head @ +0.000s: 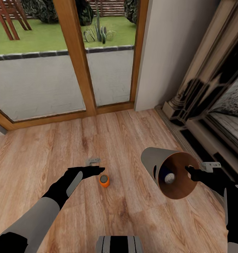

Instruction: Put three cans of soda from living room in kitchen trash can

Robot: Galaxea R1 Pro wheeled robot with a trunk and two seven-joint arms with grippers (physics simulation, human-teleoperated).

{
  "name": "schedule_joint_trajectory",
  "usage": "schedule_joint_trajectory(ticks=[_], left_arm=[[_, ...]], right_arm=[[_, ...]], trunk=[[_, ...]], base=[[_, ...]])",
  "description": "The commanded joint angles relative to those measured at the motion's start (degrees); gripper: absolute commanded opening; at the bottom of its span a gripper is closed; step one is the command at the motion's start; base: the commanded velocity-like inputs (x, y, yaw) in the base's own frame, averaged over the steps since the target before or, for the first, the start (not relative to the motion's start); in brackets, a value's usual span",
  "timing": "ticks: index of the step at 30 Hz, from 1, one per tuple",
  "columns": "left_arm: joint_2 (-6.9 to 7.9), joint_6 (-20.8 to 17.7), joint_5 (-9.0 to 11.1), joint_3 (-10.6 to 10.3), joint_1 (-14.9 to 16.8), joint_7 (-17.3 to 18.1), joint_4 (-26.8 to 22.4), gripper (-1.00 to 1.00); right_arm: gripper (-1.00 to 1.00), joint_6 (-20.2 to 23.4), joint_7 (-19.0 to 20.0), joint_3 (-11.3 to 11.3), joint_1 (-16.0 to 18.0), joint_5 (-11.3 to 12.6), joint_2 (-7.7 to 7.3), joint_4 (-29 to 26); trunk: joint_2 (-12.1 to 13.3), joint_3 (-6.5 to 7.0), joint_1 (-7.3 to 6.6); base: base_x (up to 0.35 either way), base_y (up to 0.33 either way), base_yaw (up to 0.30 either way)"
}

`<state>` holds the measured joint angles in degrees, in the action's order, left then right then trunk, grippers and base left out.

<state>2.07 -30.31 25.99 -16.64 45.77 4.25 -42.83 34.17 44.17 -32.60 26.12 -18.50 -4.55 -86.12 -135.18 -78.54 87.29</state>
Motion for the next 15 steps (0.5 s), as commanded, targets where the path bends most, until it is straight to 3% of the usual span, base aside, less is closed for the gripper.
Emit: schedule_joint_trajectory(ticks=[1,10,15], left_arm=[[0.05,-0.2,0.1,-0.1,0.0,0.0,-0.1,1.0],[0.04,-0.2,0.0,-0.1,0.0,0.1,-0.1,1.0],[-0.03,-0.1,0.1,-0.1,0.0,0.1,-0.1,1.0]], right_arm=[[-1.0,0.4,0.6,-0.1,0.1,0.1,0.03,-0.1],[-1.0,0.4,0.5,1.2,0.0,0.1,0.07,-0.1],[-1.0,0.4,0.5,1.3,-0.1,0.2,0.22,-0.1]], trunk=[[-0.4,-0.3,0.21],[-4.0,-2.62,2.18],[-4.0,-2.98,2.18]], base=[[0.003,0.0,0.0],[0.0,0.0,0.0],[0.0,0.0,0.0]])
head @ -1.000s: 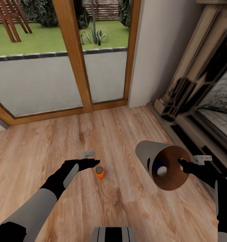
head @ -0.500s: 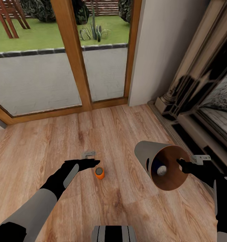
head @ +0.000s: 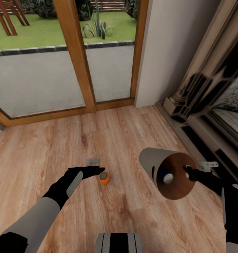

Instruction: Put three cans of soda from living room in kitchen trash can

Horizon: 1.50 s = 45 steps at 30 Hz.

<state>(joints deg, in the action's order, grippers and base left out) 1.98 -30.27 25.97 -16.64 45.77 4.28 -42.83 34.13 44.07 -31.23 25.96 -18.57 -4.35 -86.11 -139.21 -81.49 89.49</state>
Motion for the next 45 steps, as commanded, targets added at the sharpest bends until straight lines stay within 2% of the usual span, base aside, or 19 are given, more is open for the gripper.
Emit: schedule_joint_trajectory(ticks=[1,11,18,28,34,42,45], left_arm=[[0.05,-0.2,0.1,-0.1,0.0,0.0,-0.1,1.0],[0.0,-0.2,0.1,-0.2,0.0,0.0,-0.1,1.0],[-0.07,-0.1,0.1,-0.2,0.0,0.0,-0.1,1.0],[-0.61,-0.2,0.0,-0.6,0.0,0.0,-0.1,1.0],[-0.65,-0.2,0.0,-0.7,0.0,0.0,-0.1,1.0],[-0.78,-0.3,0.1,-0.7,0.0,-0.1,0.0,1.0],[-1.69,-0.4,0.1,-0.7,0.0,-0.4,0.7,1.0]], right_arm=[[-1.0,0.4,0.6,-0.1,0.1,0.2,0.21,-0.1],[-1.0,0.4,0.6,0.0,0.1,0.2,0.99,-0.1],[-1.0,0.4,0.6,0.0,0.1,0.2,1.08,-0.1],[-1.0,0.4,0.5,0.0,0.0,0.2,1.09,-0.1],[-1.0,0.4,0.5,0.0,0.0,0.2,1.11,-0.1],[-1.0,0.4,0.6,0.0,-0.1,0.2,1.16,-0.1],[-1.0,0.4,0.7,0.0,-0.1,0.2,1.17,-0.1]], trunk=[[0.0,-0.1,-0.02],[0.0,-0.77,-0.02],[0.0,-1.2,-0.02],[-4.0,-3.48,2.18],[-4.1,-5.0,2.33],[-4.1,-5.14,2.33],[-4.1,-5.14,2.33]], base=[[0.046,0.0,0.0],[0.237,0.0,0.0],[0.062,0.0,0.0],[0.004,0.0,0.0],[0.0,0.0,0.0],[0.0,0.0,0.0],[0.0,0.0,0.0]])
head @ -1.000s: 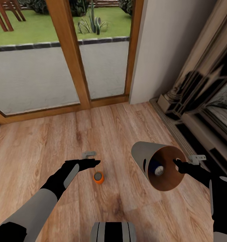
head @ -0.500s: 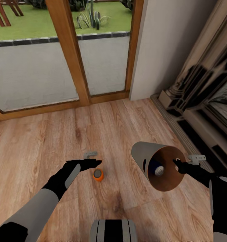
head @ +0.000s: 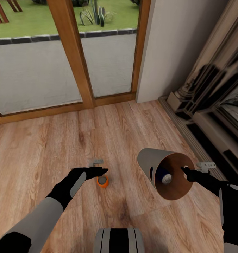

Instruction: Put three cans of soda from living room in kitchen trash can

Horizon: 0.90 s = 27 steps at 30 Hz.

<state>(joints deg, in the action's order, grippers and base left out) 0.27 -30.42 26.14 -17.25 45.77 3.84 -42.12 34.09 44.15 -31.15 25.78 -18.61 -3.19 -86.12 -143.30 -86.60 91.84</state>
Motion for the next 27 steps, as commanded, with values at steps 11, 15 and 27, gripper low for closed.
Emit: schedule_joint_trajectory(ticks=[11,15,27], left_arm=[[-2.19,-0.3,0.0,-0.1,0.1,-3.0,6.1,1.0],[-2.33,-0.3,0.0,-0.1,0.1,-3.5,6.3,1.0],[-2.46,-0.3,0.0,-0.1,0.1,-3.7,6.4,1.0]], right_arm=[[-1.0,0.5,0.6,-0.1,0.1,0.2,0.03,-0.1],[-1.0,0.5,0.7,-0.1,0.1,0.2,0.03,-0.1],[-1.0,0.5,0.5,1.9,0.0,0.1,0.03,-0.1]], trunk=[[0.0,-0.03,-0.02],[0.0,-0.03,-0.02],[-0.1,-0.7,0.06]], base=[[0.0,0.0,0.0],[0.0,0.0,0.0],[0.0,0.0,0.0]])
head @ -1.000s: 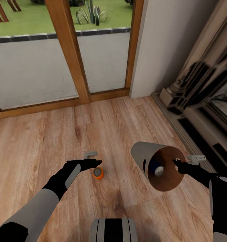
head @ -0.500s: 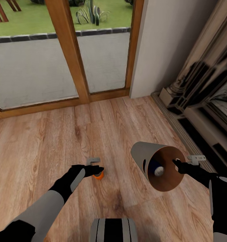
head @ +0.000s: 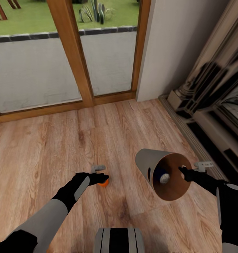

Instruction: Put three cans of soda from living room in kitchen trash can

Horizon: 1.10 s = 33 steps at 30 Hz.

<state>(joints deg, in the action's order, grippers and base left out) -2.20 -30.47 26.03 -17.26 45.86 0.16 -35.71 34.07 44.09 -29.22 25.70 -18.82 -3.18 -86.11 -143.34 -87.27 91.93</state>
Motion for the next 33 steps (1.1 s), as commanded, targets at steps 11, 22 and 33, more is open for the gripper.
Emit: schedule_joint_trajectory(ticks=[11,22,33], left_arm=[[0.01,-0.1,0.1,-0.1,0.0,0.0,0.0,1.0],[0.01,-0.1,0.0,-0.1,0.0,0.0,-0.1,1.0],[0.01,0.0,0.0,-0.1,0.0,0.0,0.0,1.0]], right_arm=[[-1.0,0.5,0.6,0.4,0.1,0.4,0.17,-0.1],[-1.0,0.5,0.7,0.5,0.1,0.3,0.19,-0.1],[-1.0,0.5,0.7,0.5,0.1,0.3,0.19,-0.1]], trunk=[[-0.1,-0.92,0.08],[-0.1,-1.14,0.11],[-0.2,-2.69,0.29]], base=[[0.0,0.0,0.0],[0.0,0.0,0.0],[0.0,0.0,0.0]])
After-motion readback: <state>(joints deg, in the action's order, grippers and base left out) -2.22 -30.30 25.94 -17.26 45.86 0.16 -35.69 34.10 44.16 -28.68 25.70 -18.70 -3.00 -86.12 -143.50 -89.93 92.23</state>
